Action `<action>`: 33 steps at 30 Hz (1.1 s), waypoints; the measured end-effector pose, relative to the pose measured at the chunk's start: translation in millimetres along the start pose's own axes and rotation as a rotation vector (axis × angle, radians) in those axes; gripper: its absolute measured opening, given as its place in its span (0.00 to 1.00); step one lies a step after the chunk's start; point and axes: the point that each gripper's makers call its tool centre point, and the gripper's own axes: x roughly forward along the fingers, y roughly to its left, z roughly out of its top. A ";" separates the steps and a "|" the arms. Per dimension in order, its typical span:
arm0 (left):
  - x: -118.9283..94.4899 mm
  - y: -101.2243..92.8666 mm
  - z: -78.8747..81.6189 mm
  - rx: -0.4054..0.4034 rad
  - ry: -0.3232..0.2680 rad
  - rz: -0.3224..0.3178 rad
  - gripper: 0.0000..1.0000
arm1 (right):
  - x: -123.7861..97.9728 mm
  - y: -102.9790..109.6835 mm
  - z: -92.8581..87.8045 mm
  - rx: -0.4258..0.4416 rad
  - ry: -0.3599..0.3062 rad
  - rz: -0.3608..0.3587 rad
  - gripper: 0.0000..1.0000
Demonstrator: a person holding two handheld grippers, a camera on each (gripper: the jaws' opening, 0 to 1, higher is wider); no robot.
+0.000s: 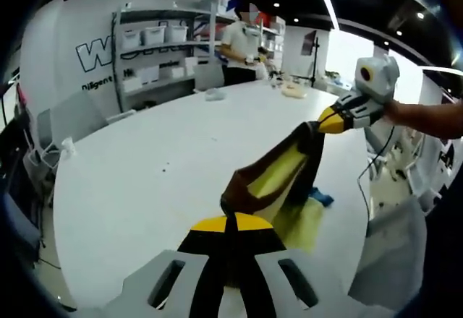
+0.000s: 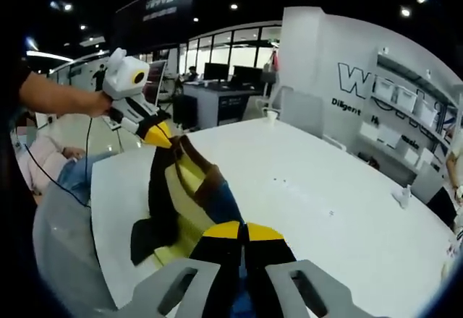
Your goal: Fold the garment on the visible template until the final outline fits inside the template.
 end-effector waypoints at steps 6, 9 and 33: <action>8.3 8.0 0.3 -0.003 0.005 0.008 0.00 | 10.7 -9.2 -3.7 0.001 0.012 -0.008 0.00; 13.8 11.3 -0.5 -0.008 0.014 0.008 0.00 | 15.6 -14.1 -5.6 0.006 0.017 -0.013 0.00; 48.3 34.2 -7.4 0.040 0.069 0.030 0.00 | 49.0 -38.8 -21.5 0.025 0.065 -0.042 0.00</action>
